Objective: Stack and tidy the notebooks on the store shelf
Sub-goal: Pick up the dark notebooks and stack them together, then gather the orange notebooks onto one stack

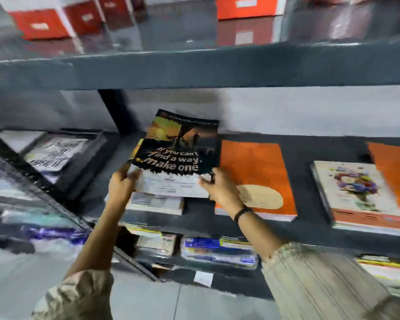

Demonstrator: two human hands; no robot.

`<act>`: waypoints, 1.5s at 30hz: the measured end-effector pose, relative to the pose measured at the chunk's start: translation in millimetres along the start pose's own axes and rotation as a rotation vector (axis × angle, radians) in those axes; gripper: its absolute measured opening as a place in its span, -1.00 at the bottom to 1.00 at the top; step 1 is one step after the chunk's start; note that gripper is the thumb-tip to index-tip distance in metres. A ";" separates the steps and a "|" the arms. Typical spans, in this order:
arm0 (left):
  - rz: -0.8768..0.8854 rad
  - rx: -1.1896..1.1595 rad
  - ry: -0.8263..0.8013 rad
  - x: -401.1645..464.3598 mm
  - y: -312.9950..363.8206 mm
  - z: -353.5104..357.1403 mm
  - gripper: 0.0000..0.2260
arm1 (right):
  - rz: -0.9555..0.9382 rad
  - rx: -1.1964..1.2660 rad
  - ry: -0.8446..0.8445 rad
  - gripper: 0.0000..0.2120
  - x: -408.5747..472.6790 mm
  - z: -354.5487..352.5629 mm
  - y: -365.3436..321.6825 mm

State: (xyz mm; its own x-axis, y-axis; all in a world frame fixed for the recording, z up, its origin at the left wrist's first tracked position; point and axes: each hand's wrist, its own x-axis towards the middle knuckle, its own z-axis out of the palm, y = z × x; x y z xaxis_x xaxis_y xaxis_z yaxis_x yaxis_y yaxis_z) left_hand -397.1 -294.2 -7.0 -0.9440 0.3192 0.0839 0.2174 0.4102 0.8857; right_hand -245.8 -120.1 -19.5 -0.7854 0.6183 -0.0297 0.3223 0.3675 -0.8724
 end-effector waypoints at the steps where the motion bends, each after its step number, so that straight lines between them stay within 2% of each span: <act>1: -0.003 0.105 0.018 4.3 -4.6 -10.2 -0.63 | -0.005 -0.032 -0.012 -0.62 4.1 13.0 -6.0; 7: -0.037 0.540 0.096 18.6 -40.7 -33.8 -0.76 | -0.014 -0.199 -0.044 -0.58 9.0 59.3 -19.3; 11: -0.036 0.760 0.221 10.7 -49.9 -25.2 -0.74 | -0.072 -0.349 -0.010 -0.61 5.6 51.4 -22.1; 13: 0.017 0.799 0.319 5.0 -40.1 -11.6 -0.71 | -0.111 -0.397 0.069 -0.58 6.5 31.6 -18.1; 15: 0.085 0.774 0.343 -3.5 -19.1 12.2 -0.69 | -0.142 -0.398 0.213 -0.62 5.5 -0.3 -7.6; 18: 0.241 0.644 0.242 -29.4 20.4 74.0 -0.69 | -0.171 -0.360 0.479 -0.78 -0.4 -69.0 24.0; 22: 0.532 0.353 -0.016 -93.8 89.6 189.2 -0.65 | 0.004 -0.461 0.721 -0.85 -25.8 -197.1 93.3; 24: 0.559 0.165 -0.180 -120.3 116.5 243.2 -0.63 | 0.140 -0.502 0.749 -0.86 -39.2 -248.1 126.7; 27: 0.437 -0.072 -0.485 -165.2 165.3 330.3 -0.67 | 0.410 -0.541 0.701 -0.78 -68.2 -327.0 185.6; 29: 0.341 -0.082 -0.654 -185.4 190.4 373.8 -0.73 | 0.536 -0.594 0.616 -0.71 -83.2 -358.1 215.9; 32: 0.109 -0.053 -0.832 -213.8 220.2 428.7 -0.64 | 0.558 -0.645 0.435 -0.64 -102.6 -388.8 251.7; 34: -0.047 -0.097 -0.809 -221.0 227.2 450.6 -0.62 | 0.500 -0.644 0.406 -0.62 -109.0 -392.8 265.0; 38: -0.305 -0.202 -0.637 -222.0 234.1 478.5 -0.62 | 0.608 -0.627 0.517 -0.60 -111.6 -390.2 263.5; 40: -0.425 -0.386 -0.696 -226.4 241.5 481.6 -0.80 | 0.609 -0.566 0.544 -0.62 -108.8 -391.1 258.3; 41: -0.433 -0.434 -0.735 -228.4 245.2 481.0 -0.91 | 0.592 -0.525 0.555 -0.63 -107.8 -392.4 256.3; 43: -0.412 -0.465 -0.774 -225.4 248.2 473.4 -0.86 | 0.556 -0.404 0.583 -0.62 -105.0 -393.5 254.5; 45: -0.386 -0.508 -0.818 -214.9 247.5 449.1 -0.81 | 0.516 -0.165 0.639 -0.61 -102.2 -391.1 247.5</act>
State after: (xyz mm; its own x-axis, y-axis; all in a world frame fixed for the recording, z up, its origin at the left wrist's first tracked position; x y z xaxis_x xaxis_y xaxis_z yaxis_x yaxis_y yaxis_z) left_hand -29.0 122.5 -10.8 -0.4284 0.8030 -0.4144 -0.3738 0.2600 0.8903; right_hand 121.0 179.4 -41.5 -0.0839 0.9933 -0.0800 0.6714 -0.0030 -0.7411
